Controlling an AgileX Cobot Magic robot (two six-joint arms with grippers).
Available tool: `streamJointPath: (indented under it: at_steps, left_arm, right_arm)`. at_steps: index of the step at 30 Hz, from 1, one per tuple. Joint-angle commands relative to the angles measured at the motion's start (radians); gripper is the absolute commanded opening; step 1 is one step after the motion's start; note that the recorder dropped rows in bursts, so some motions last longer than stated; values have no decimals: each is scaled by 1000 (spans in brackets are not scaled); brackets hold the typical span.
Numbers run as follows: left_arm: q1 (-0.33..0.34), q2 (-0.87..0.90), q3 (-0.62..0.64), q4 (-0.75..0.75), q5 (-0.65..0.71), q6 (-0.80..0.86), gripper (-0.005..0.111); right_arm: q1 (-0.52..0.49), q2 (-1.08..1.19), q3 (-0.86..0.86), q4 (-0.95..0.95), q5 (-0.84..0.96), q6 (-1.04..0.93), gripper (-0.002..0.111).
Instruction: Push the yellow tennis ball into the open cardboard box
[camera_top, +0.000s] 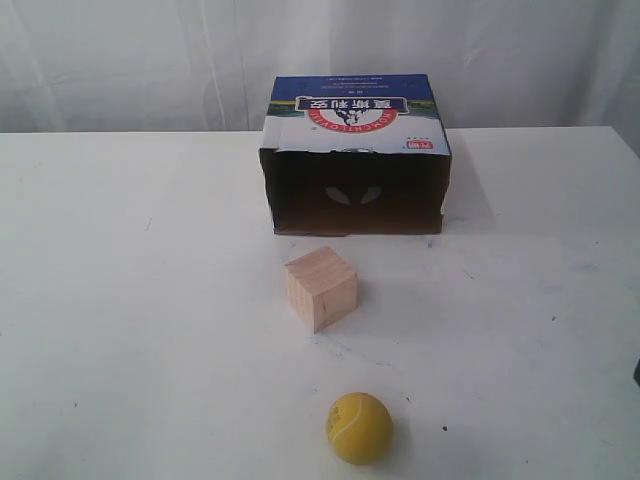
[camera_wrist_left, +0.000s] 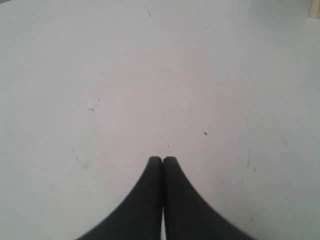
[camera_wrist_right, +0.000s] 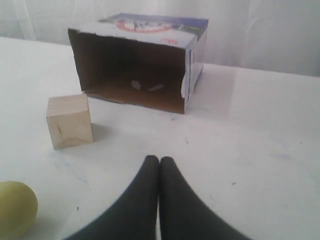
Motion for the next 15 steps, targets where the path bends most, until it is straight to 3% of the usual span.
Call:
streamJointPath:
  at_steps: [1, 7, 15]
  left_arm:
    - [-5, -5, 4, 3, 10, 2, 0]
    - [-5, -5, 4, 3, 10, 2, 0]
    - [-5, -5, 4, 3, 10, 2, 0]
  right_arm:
    - [-6, -5, -45, 21, -107, 5, 0]
    - [-6, -5, -156, 21, -47, 64, 0]
    - [-6, 93, -363, 80, 220, 114, 0]
